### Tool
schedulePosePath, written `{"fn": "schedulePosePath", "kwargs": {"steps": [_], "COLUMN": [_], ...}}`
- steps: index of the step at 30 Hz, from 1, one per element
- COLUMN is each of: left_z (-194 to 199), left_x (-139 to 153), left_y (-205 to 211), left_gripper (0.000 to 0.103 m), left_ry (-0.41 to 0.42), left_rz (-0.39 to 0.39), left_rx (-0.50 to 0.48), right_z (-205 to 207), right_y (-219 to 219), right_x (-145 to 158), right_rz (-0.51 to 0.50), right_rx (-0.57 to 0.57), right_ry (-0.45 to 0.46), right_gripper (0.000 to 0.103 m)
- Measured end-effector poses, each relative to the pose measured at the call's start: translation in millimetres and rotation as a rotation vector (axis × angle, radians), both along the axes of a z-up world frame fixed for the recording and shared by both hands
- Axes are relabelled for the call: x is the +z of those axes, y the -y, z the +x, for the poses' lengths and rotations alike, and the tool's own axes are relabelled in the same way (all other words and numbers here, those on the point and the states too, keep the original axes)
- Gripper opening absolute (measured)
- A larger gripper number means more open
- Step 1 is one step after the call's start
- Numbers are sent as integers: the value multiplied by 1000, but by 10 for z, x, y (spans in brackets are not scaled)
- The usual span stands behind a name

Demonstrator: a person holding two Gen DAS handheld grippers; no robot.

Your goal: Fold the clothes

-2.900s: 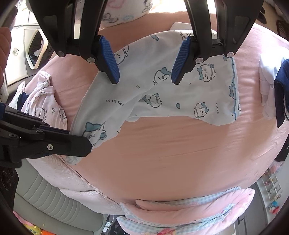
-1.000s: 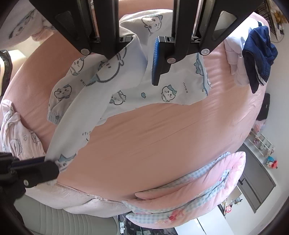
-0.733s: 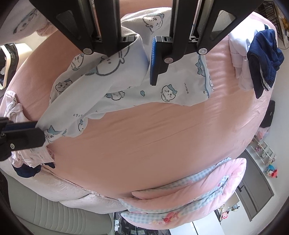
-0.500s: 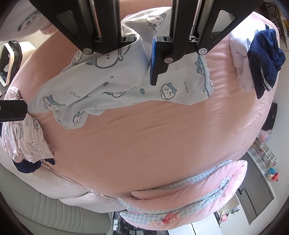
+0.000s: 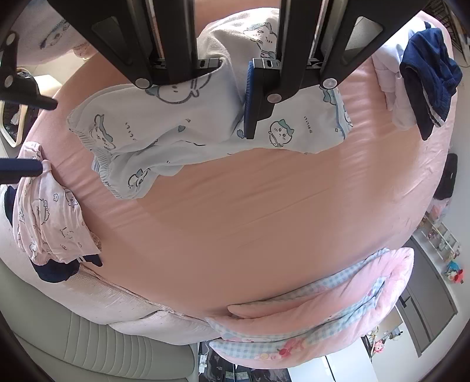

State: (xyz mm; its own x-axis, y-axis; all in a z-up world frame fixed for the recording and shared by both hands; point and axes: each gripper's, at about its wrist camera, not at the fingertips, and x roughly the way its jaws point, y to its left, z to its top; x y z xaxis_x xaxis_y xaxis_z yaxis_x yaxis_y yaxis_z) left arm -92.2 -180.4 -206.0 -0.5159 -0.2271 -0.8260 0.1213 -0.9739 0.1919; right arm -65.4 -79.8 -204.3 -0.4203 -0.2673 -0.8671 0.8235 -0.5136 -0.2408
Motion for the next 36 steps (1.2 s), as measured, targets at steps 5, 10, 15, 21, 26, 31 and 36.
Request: {"fn": "schedulePosePath", "kwargs": {"steps": [5,10,15,21,26,31,36], "left_z": [-17,-40,-109,-116,-90,-72,-57], "left_x": [20,108,168,242,243,227,212], "left_y": [23,61,121,137,163,190,223], "left_gripper": [9,9,9,9,9,9,9], "left_ry": [11,4,5,-2,2,7,17], "left_rz": [-14,2,10,40,87,120,150], "left_rx": [-25,-63,-97,-152,-150,-143,-131], "right_z": [38,174,299,425,416,336,197], "right_y": [150,303,413,536,553,567,533], "right_x": [-112,-193,-324,-509,-570,-630,-714], "right_rz": [-18,51,98,143,154,212,275], "right_rx": [43,145,220,264,221,188,160], "right_ry": [40,-108,-254,-320,-400,-460,-449], "right_gripper": [43,43,43,43,43,43,43]}}
